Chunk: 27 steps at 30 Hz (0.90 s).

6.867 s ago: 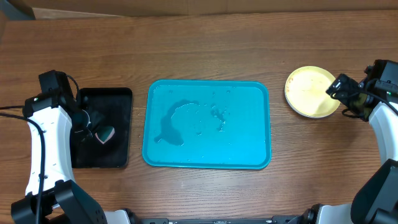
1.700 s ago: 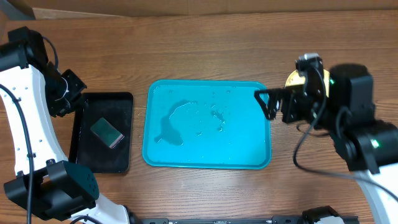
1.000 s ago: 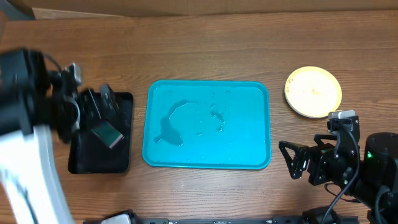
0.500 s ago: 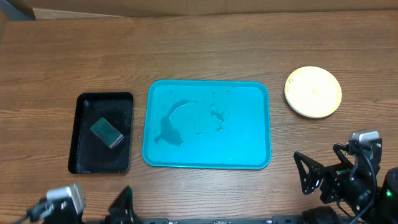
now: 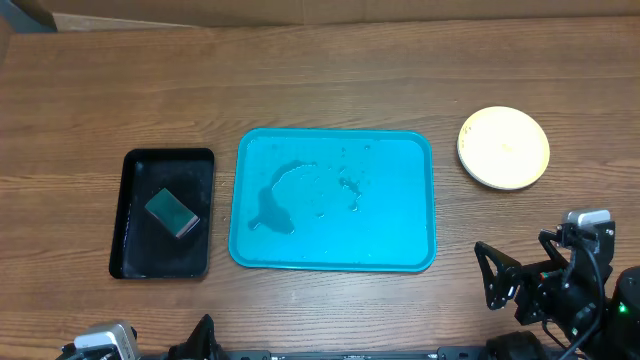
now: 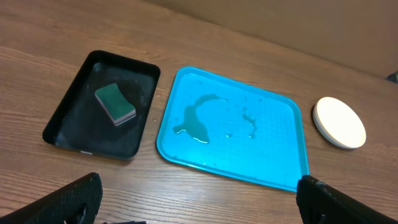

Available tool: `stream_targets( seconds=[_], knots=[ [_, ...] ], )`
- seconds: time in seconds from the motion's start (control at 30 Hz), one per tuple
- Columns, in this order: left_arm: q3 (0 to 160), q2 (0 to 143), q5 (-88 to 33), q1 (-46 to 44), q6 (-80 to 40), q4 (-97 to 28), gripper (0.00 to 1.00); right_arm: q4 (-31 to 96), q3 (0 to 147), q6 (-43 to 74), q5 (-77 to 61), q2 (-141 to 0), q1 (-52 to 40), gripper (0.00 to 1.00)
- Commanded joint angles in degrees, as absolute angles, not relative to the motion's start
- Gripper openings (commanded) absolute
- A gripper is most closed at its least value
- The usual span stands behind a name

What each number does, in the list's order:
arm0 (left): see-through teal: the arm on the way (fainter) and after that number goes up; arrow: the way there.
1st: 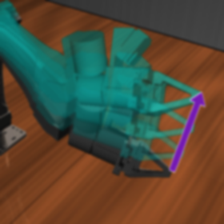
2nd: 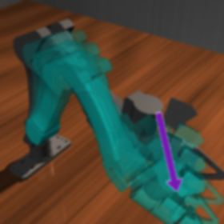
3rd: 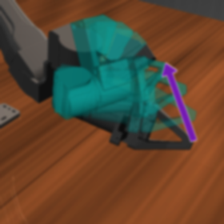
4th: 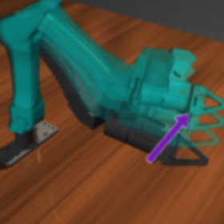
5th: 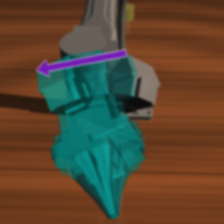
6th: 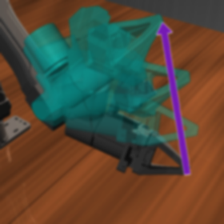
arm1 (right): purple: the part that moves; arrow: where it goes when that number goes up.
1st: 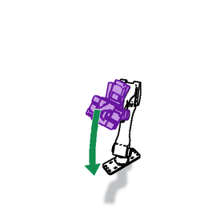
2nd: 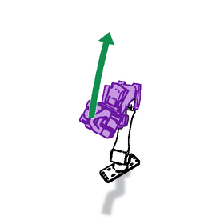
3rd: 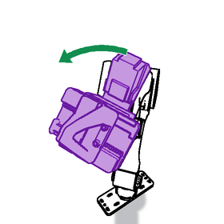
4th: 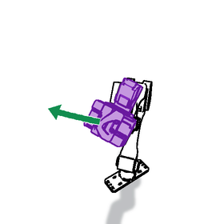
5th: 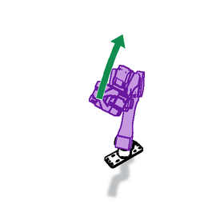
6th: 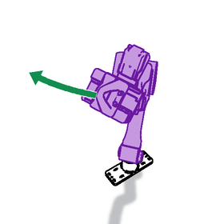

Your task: Clean dirty plates on tray and stack at the side

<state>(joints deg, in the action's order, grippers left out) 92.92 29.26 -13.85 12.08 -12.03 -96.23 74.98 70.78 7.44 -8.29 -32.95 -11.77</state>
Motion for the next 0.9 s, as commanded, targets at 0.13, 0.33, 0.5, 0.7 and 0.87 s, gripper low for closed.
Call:
stream_targets(
  seconds=[0.13,0.33,0.5,0.7,0.87],
  knots=[
    [92.4,29.0,-13.1,11.9,-12.9,-96.0,1.0,74.7,70.5,7.0,-7.5,-33.1,-11.9,1.0],
    [92.4,29.0,-13.1,11.9,-12.9,-96.0,1.0,74.7,70.5,7.0,-7.5,-33.1,-11.9,1.0],
    [92.4,29.0,-13.1,11.9,-12.9,-96.0,1.0,74.7,70.5,7.0,-7.5,-33.1,-11.9,1.0],
    [92.4,29.0,-13.1,11.9,-12.9,-96.0,1.0,74.9,70.5,7.0,-7.5,-33.0,-11.9,1.0],
    [92.4,29.0,-13.1,11.9,-12.9,-96.0,1.0,75.0,70.4,7.1,-6.5,-33.0,-11.9,1.0]
  ],
)
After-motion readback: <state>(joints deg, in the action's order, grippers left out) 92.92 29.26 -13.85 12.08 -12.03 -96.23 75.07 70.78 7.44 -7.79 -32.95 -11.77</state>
